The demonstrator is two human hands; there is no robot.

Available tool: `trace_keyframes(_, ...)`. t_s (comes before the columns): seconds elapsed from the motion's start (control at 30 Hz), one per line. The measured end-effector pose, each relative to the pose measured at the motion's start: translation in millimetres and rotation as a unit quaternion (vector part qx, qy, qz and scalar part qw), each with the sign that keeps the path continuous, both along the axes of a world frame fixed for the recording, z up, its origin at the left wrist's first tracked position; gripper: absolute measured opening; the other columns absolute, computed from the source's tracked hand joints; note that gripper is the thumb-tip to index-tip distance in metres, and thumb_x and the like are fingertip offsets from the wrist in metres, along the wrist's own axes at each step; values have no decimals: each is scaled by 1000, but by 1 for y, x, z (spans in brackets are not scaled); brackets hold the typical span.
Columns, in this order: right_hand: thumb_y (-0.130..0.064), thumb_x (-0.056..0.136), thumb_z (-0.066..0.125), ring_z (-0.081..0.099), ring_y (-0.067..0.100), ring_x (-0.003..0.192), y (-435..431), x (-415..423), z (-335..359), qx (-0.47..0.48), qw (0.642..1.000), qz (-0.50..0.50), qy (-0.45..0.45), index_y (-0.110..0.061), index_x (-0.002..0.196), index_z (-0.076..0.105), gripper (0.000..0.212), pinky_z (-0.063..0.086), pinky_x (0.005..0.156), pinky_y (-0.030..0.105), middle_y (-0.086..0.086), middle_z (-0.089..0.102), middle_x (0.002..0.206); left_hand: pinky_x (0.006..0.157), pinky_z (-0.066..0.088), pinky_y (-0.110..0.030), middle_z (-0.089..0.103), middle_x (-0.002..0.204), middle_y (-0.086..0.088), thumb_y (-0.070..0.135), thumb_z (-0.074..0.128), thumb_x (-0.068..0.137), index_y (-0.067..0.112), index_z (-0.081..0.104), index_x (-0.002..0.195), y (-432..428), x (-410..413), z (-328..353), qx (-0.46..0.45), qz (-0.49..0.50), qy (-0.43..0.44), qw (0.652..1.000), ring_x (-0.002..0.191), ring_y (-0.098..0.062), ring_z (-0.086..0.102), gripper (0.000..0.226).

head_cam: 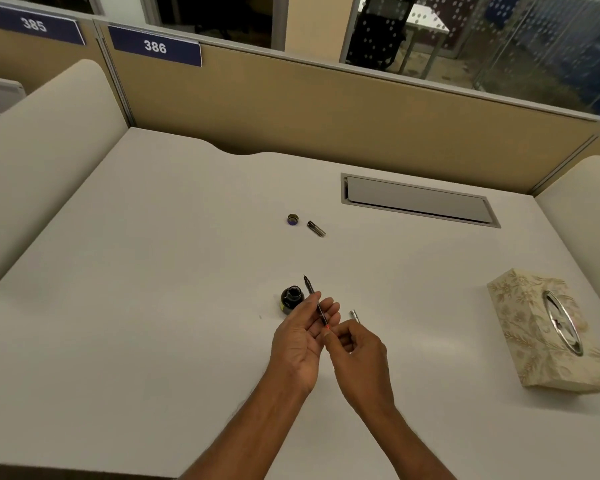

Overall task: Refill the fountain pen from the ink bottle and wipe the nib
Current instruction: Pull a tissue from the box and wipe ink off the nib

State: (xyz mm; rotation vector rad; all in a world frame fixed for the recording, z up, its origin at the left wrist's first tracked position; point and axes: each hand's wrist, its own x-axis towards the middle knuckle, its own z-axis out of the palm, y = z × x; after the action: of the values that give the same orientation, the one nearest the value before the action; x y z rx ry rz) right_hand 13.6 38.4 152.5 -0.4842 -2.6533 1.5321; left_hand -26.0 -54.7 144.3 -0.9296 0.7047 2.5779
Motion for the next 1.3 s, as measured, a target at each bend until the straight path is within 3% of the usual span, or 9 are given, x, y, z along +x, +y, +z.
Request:
trace_keyframes(0.1, -19, 92, 68, 64, 8, 64, 1, 4, 5, -13, 1000, 2, -3, -21, 75, 68, 18, 50, 59, 14, -5, 69, 65, 74, 64, -32, 77, 96, -17, 11, 75, 88, -1, 71, 109, -1, 3, 10, -21, -17, 16, 1000, 89, -26, 77, 24)
trace_keyframes(0.2, -20, 93, 67, 64, 12, 65, 2, 10, 12, -23, 1000, 6, -1, -18, 76, 68, 17, 51, 59, 15, -2, 70, 67, 81, 63, -36, 77, 94, -16, 11, 74, 89, 1, 72, 105, 0, 8, 17, -51, -33, 39, 997, 88, -26, 76, 19)
trace_keyframes(0.47, -29, 93, 68, 62, 3, 65, 17, 20, 26, -42, 999, 0, 24, -18, 78, 70, 18, 49, 61, 14, -8, 69, 68, 89, 59, -41, 76, 87, -14, 11, 73, 90, 3, 73, 94, 14, 13, 37, -105, -70, 79, 989, 85, -27, 75, 10)
trace_keyframes(0.6, -37, 93, 67, 62, 6, 64, 42, 22, 34, -54, 997, -4, 47, -17, 78, 69, 25, 50, 61, 16, -5, 70, 69, 90, 60, -40, 75, 89, -14, 10, 73, 90, 1, 72, 100, 34, 15, 45, -133, -64, 99, 984, 91, -29, 75, 14)
trace_keyframes(0.77, -41, 94, 65, 63, 12, 66, 97, 21, 38, -61, 996, -3, 58, -17, 76, 67, 30, 49, 61, 17, -1, 69, 68, 94, 58, -41, 75, 90, -15, 10, 72, 90, 0, 72, 103, 78, 21, 50, -156, -53, 118, 979, 91, -28, 75, 16)
trace_keyframes(0.9, -37, 93, 67, 63, 14, 67, 153, 19, 34, -58, 996, 6, 66, -18, 74, 66, 27, 50, 63, 24, -1, 68, 68, 87, 63, -37, 75, 92, -17, 11, 74, 89, -2, 72, 105, 124, 27, 54, -170, -33, 124, 977, 91, -30, 75, 21)
trace_keyframes(1.07, -32, 94, 66, 62, 10, 70, 230, 19, 35, -35, 995, 19, 90, -18, 77, 65, 22, 48, 64, 18, -4, 67, 70, 91, 60, -41, 76, 91, -17, 11, 73, 90, -3, 72, 108, 186, 40, 58, -197, -25, 125, 972, 91, -32, 76, 22)
trace_keyframes(1.3, -26, 94, 66, 62, 8, 66, 330, 25, 21, -4, 989, -58, 136, -21, 76, 64, 19, 52, 63, 27, -6, 66, 67, 89, 62, -41, 76, 88, -16, 8, 73, 89, -4, 72, 107, 240, 54, 57, -233, -18, 115, 966, 91, -33, 75, 22)
